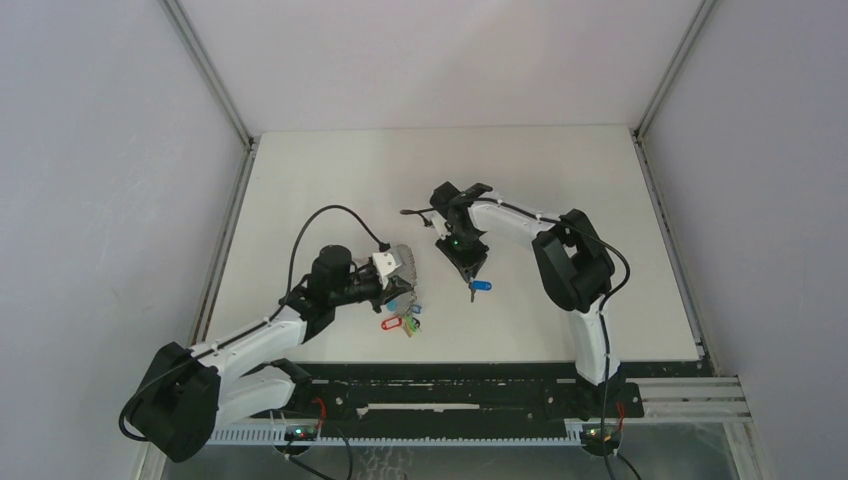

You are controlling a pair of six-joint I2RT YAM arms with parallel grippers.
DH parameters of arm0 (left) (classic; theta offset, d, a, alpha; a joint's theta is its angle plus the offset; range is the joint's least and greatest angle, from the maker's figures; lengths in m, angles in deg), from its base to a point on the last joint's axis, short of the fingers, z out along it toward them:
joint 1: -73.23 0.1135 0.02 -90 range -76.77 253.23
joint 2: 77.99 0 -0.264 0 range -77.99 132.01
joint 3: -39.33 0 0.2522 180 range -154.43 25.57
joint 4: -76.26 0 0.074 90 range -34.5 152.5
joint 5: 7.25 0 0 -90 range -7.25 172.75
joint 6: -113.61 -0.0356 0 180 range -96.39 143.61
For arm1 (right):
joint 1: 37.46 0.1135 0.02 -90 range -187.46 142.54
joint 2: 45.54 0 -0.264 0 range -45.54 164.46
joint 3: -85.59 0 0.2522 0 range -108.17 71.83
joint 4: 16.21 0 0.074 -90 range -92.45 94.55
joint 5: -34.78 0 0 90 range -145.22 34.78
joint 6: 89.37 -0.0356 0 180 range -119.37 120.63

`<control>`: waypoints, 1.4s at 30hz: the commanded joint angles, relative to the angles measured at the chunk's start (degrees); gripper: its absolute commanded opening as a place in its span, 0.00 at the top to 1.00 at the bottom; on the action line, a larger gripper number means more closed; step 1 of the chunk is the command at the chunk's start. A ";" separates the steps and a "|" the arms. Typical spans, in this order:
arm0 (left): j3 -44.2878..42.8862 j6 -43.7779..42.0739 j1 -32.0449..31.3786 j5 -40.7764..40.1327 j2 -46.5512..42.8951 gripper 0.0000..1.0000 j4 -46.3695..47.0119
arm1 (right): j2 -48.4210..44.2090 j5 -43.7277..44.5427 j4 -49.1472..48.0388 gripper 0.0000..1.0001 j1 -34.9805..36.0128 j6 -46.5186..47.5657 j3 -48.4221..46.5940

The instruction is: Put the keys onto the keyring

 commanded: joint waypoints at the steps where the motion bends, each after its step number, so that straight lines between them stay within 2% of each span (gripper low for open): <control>1: -4.11 -1.14 0.38 1.56 -0.41 1.00 1.73 | 0.53 1.83 2.48 0.77 0.71 0.70 -3.38; 6: -4.09 -1.19 0.39 1.53 -0.53 1.00 1.62 | 1.80 3.01 3.80 0.78 1.02 0.75 -4.36; 8: -4.15 -1.15 0.35 1.67 -0.57 1.00 1.57 | 2.07 2.80 4.18 0.81 1.15 0.81 -4.57; 24: -4.16 -1.20 0.36 1.99 -0.46 1.00 1.43 | 4.28 2.68 5.38 0.82 1.77 1.07 -5.59; 30: -4.23 -1.18 0.39 2.03 -0.43 1.00 1.36 | 4.12 3.12 5.91 0.87 1.90 1.21 -5.55; 36: -4.24 -1.22 0.32 2.13 -0.35 1.00 1.36 | 3.76 4.18 6.01 0.99 1.86 1.10 -5.50; 42: -4.09 -1.28 0.35 2.05 -0.78 1.00 1.46 | -0.37 4.72 3.32 1.00 2.17 1.99 -3.20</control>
